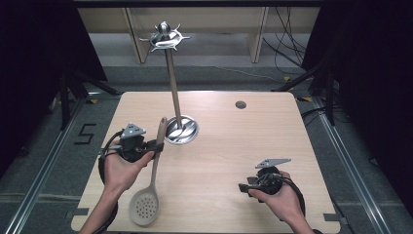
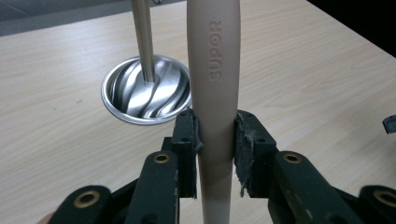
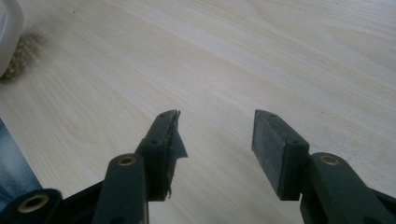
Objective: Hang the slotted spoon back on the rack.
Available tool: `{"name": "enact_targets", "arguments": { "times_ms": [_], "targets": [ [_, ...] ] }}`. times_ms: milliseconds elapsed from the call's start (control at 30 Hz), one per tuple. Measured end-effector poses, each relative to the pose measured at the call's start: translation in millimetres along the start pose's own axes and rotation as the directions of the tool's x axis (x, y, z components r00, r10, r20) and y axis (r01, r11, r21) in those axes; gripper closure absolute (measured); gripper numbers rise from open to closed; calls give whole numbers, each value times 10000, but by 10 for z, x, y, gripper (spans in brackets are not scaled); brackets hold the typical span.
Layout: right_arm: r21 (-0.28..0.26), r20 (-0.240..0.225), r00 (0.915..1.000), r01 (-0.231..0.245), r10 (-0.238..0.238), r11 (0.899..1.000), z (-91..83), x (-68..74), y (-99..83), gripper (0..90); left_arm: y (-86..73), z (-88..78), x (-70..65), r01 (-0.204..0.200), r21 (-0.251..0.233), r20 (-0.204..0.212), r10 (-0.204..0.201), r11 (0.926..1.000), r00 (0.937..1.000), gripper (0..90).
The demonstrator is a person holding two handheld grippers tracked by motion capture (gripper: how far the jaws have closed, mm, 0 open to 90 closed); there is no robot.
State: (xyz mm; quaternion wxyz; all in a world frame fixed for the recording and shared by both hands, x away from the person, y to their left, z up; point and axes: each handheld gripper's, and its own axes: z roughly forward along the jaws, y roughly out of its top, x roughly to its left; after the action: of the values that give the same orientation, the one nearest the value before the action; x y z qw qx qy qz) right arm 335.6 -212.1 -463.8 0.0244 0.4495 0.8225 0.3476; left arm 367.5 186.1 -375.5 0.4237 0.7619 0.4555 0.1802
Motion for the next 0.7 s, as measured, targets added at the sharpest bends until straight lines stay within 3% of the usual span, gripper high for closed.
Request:
{"name": "enact_targets", "arguments": {
  "times_ms": [233, 433, 700],
  "targets": [
    [-530, 120, 9999, -73, 79, 9986, 36, 13, -3, 510, 34, -83, 16, 231, -820, -100, -240, 9964, 9997, 704],
    [-205, -63, 9998, 199, -200, 9996, 8, -3, 11, 505, 60, -142, 37, 211, -1334, -120, -229, 9908, 9997, 704],
    [-374, 96, 9996, 273, -269, 9989, 3, 7, 13, 494, 89, -190, 49, 199, -1870, -188, -239, 9822, 9995, 704]
  ]
}}
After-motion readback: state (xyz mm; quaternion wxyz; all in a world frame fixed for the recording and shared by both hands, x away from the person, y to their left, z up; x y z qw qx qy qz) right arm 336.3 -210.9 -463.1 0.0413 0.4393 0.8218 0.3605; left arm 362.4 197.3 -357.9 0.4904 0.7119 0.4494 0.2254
